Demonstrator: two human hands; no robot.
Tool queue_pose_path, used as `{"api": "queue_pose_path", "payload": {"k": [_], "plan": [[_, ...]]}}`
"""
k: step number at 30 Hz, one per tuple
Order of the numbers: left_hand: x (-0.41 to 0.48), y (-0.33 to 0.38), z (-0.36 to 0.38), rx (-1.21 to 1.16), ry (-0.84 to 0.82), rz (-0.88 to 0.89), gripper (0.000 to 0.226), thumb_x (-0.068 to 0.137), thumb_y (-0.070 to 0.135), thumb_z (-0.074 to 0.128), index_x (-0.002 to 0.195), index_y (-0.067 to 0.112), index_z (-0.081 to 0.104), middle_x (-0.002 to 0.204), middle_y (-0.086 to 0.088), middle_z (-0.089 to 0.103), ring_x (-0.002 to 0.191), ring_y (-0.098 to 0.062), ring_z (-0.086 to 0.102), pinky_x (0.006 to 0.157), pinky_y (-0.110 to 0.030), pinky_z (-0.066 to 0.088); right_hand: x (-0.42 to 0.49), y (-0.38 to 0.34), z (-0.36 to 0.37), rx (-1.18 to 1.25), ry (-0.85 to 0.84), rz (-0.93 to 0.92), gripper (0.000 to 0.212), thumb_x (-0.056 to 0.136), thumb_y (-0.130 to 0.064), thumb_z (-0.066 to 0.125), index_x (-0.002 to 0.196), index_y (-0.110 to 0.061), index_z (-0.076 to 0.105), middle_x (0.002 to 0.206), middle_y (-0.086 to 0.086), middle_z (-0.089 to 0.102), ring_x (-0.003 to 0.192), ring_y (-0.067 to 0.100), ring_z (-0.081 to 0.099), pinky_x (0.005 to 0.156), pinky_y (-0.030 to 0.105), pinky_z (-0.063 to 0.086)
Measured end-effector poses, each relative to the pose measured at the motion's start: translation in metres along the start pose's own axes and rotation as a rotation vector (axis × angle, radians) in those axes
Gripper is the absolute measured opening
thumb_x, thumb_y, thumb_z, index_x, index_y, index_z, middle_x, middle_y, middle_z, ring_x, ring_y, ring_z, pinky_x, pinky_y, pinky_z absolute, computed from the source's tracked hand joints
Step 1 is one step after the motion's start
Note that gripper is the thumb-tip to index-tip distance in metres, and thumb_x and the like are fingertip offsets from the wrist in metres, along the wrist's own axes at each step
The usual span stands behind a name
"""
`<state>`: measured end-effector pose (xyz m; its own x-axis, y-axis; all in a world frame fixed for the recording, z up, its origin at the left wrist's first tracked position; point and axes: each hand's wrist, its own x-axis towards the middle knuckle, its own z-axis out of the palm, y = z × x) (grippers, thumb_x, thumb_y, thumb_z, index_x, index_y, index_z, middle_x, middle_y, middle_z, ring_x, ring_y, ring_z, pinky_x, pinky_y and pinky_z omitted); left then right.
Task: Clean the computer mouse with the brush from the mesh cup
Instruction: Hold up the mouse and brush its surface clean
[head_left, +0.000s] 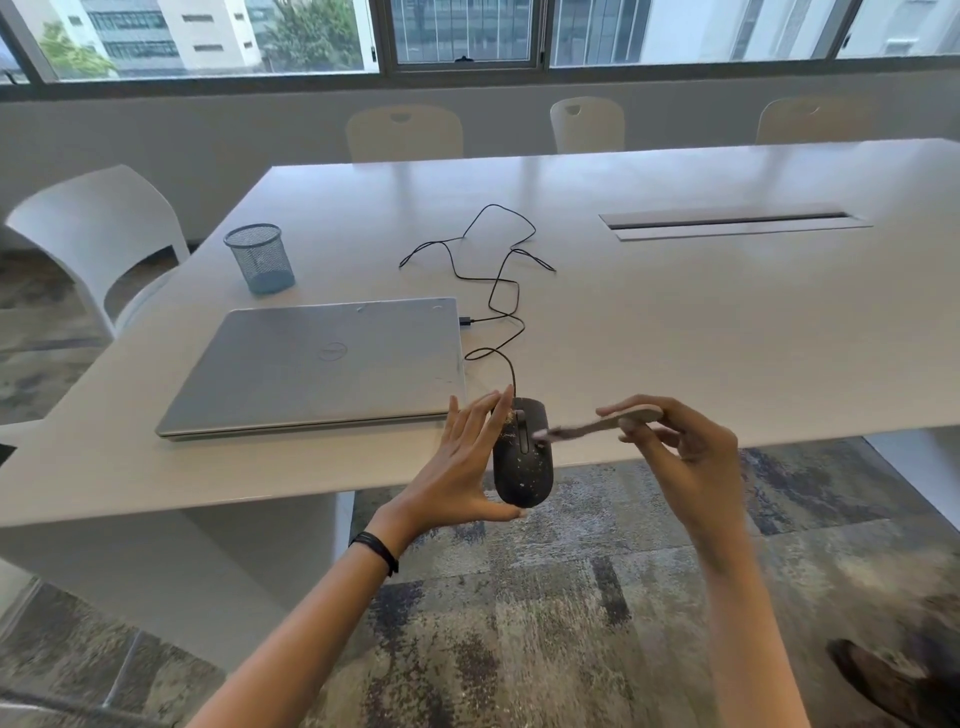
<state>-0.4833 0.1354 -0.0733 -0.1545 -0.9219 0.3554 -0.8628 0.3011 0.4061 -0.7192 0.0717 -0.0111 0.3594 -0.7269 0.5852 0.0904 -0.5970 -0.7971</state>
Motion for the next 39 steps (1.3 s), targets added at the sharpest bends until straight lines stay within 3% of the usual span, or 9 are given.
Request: {"api": "queue_pose_path", "payload": {"k": [4,12,15,22,29,35,39], "plan": [[0.000,0.000,-0.002,-0.005,0.007,-0.005,0.127,0.064,0.069,0.067,0.147,0.025,-0.019,0.153,0.001,0.008,0.145,-0.013,-0.003,0.115,-0.047,-0.016,-0.001,-0.003,-0.004,0.019,-0.033,-0.017,0.016,0.088,-0.017,0.065,0.097,-0.030,0.070,0.094,-0.010,0.075,0.094,0.016,0.071,0.072,0.032,0.058],[0.002,0.001,-0.003,-0.016,-0.003,0.014,0.124,0.065,0.068,0.066,0.147,0.023,-0.014,0.153,-0.005,0.011,0.145,-0.015,-0.001,0.115,-0.050,-0.014,0.002,-0.001,0.002,-0.005,-0.003,0.045,0.025,0.087,-0.007,0.064,0.095,-0.029,0.071,0.092,-0.009,0.075,0.093,0.017,0.071,0.072,0.041,0.059],[0.001,0.000,-0.003,-0.027,-0.002,0.007,0.123,0.064,0.068,0.066,0.147,0.025,-0.015,0.152,-0.004,0.011,0.144,-0.013,-0.002,0.115,-0.049,-0.014,0.000,-0.003,-0.003,0.018,-0.026,0.035,0.015,0.085,-0.016,0.065,0.096,-0.025,0.070,0.092,-0.008,0.076,0.093,0.018,0.071,0.072,0.037,0.060],[0.004,-0.004,-0.001,-0.040,-0.003,0.000,0.126,0.064,0.069,0.067,0.147,0.025,-0.017,0.153,-0.001,0.009,0.145,-0.013,-0.002,0.115,-0.043,-0.017,0.003,-0.003,-0.002,0.008,-0.057,0.027,0.020,0.084,-0.010,0.065,0.094,-0.025,0.071,0.090,-0.010,0.076,0.091,0.014,0.072,0.072,0.026,0.058],[0.006,-0.007,-0.001,-0.064,-0.014,0.003,0.128,0.063,0.065,0.071,0.147,0.026,-0.017,0.153,0.000,0.011,0.145,-0.012,0.000,0.116,-0.044,-0.015,0.004,0.000,-0.008,0.030,-0.064,0.039,0.024,0.084,-0.010,0.066,0.096,-0.031,0.072,0.093,-0.010,0.076,0.094,0.017,0.072,0.074,0.032,0.059],[0.007,-0.007,-0.001,-0.080,-0.021,0.007,0.130,0.063,0.061,0.075,0.148,0.022,-0.014,0.152,-0.001,0.015,0.144,-0.010,0.002,0.115,-0.044,-0.016,0.007,-0.001,-0.011,0.089,-0.102,0.028,0.013,0.086,-0.034,0.068,0.097,-0.033,0.072,0.094,-0.008,0.076,0.096,0.022,0.072,0.077,0.032,0.058],[0.008,-0.003,-0.001,-0.075,-0.032,0.013,0.130,0.063,0.061,0.076,0.148,0.022,-0.015,0.152,-0.007,0.017,0.144,-0.014,0.005,0.115,-0.043,-0.016,0.009,-0.002,-0.008,0.056,-0.104,0.012,0.021,0.085,-0.017,0.066,0.098,-0.033,0.072,0.095,-0.014,0.075,0.097,0.014,0.071,0.081,0.021,0.055]]}}
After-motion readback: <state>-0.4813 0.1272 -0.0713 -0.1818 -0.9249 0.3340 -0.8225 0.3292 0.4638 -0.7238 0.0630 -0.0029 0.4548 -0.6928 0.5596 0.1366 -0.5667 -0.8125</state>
